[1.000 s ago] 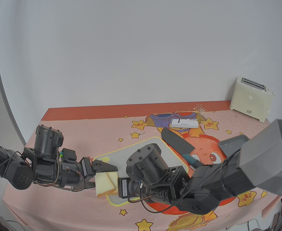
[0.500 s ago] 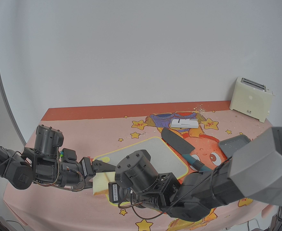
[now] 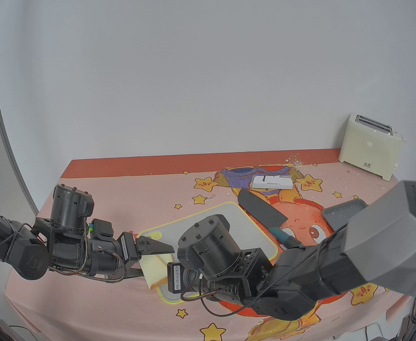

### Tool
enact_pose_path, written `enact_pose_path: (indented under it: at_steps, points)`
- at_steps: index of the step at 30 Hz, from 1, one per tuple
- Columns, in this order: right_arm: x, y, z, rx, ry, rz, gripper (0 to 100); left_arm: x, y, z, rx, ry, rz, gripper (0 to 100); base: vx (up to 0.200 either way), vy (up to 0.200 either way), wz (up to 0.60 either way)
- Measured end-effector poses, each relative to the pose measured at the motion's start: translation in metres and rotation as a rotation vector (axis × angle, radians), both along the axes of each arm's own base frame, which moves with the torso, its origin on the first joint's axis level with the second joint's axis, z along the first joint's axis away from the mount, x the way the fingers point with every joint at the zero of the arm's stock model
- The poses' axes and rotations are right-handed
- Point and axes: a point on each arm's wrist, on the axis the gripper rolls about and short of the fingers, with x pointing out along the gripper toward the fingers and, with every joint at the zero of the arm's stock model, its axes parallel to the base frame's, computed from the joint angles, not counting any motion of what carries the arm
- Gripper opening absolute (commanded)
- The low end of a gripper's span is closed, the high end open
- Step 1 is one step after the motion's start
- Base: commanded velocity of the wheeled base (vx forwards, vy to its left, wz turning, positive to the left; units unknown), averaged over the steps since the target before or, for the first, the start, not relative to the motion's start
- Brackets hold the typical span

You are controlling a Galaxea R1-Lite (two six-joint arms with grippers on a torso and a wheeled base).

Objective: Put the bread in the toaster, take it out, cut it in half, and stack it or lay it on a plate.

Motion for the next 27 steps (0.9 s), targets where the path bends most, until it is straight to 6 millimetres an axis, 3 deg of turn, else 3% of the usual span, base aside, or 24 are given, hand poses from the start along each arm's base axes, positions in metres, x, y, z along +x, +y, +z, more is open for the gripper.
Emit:
enact_pose_path:
  at_steps: [13,27]
  points:
    - [-0.014,0.011,0.004,0.015,-0.002,0.040,0,0.000,0.000,0.000,0.000,0.000,-0.001,100,0.000,0.000,0.00]
    - [-0.011,0.001,0.012,0.011,-0.028,-0.003,0,0.000,0.000,-0.001,0.001,0.001,0.000,100,0.000,0.000,0.00]
